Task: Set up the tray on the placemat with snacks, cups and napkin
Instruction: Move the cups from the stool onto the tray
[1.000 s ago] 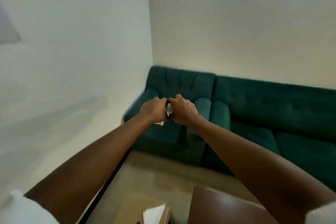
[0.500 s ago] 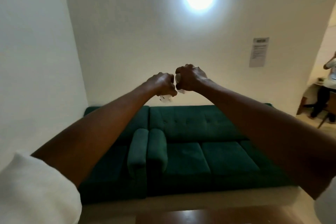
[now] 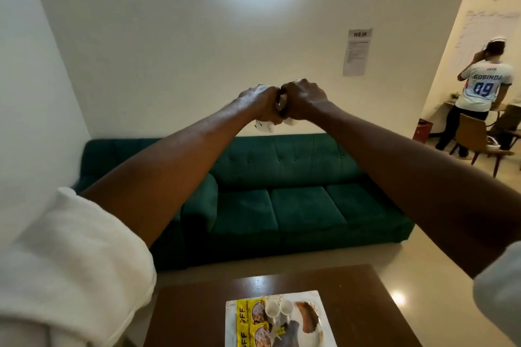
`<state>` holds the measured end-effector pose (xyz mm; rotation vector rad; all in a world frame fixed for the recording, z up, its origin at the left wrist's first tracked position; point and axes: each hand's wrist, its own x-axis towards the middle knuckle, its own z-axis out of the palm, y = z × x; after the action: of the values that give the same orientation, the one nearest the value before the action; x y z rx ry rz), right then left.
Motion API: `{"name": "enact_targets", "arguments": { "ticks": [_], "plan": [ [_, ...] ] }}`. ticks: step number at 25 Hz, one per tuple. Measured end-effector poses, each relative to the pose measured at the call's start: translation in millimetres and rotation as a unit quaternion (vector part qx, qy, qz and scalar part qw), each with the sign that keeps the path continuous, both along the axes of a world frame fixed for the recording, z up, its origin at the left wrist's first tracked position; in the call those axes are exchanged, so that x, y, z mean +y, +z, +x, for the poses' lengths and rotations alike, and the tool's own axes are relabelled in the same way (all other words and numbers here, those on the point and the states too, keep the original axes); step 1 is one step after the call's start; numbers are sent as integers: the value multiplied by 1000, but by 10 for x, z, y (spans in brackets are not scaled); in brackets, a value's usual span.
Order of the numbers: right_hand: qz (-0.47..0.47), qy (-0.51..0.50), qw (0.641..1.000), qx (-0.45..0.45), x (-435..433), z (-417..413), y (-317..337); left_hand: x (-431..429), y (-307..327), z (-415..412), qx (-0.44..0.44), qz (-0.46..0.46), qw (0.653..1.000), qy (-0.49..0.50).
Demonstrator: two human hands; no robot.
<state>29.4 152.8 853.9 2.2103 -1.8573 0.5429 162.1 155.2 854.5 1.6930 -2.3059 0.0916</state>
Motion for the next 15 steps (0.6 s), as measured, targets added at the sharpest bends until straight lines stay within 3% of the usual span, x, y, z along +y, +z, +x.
{"name": "enact_targets", "arguments": {
  "ticks": [8,11,15],
  "plan": [
    [34,-5,999,-43,-632,-296,-762,-608,-766,-280,31,10,999,27],
    [77,-1,993,-93,-891,-347,-1472,-947,-1572,-336,93,51,994,34],
    [169,-40,981,-92,-1008,-424,-2759,-1033,-2909,-408,81,136,986,57]
  ]
}}
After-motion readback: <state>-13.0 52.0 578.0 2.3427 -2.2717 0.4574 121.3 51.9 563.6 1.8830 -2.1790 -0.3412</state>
